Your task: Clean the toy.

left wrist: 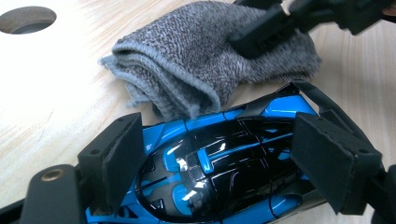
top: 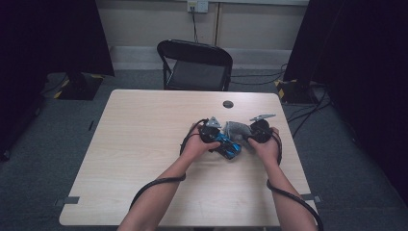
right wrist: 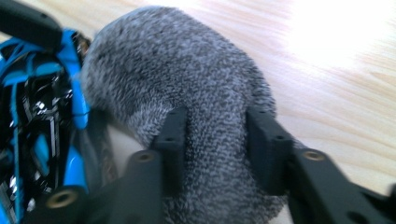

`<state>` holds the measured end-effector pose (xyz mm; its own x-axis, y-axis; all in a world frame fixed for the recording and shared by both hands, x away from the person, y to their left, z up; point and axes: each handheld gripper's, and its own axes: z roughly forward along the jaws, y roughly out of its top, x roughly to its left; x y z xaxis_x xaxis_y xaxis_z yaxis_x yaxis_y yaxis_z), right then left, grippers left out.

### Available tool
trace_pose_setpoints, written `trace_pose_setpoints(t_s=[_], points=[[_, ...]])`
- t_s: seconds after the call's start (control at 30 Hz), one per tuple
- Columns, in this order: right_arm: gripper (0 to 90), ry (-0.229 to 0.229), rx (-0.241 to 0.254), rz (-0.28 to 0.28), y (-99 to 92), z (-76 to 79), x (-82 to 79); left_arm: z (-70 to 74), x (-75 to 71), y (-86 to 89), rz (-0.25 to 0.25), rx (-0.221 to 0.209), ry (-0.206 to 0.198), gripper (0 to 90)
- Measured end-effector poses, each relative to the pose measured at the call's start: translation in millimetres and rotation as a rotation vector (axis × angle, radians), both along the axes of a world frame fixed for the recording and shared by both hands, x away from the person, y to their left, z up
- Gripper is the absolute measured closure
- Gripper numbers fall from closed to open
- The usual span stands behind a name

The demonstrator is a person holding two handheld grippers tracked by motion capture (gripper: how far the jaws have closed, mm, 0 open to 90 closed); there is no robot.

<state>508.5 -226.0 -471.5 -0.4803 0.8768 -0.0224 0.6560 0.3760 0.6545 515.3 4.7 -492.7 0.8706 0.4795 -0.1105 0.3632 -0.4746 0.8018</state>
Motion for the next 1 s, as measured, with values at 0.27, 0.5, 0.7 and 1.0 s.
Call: trace_pose_setpoints(t_s=[0.27,0.5,0.7,1.0], points=[[39.9,0.008,-0.024,0.097,-5.7,0.7,-12.8,3.6,-2.8,-0.7,-0.003,0.008,-0.019,18.0],[39.5,-0.018,0.003,0.092,-21.0,7.2,-13.6,14.7,-9.6,0.3,-0.031,-0.011,-0.029,18.1],[44.5,0.023,-0.019,0.080,-14.5,-9.1,-14.1,11.1,-14.0,4.2,-0.024,-0.017,-0.015,17.9],[76.2,0.016,0.042,0.008,-5.3,-1.5,-6.9,4.2,-14.5,7.0,-0.013,0.003,-0.012,15.6]])
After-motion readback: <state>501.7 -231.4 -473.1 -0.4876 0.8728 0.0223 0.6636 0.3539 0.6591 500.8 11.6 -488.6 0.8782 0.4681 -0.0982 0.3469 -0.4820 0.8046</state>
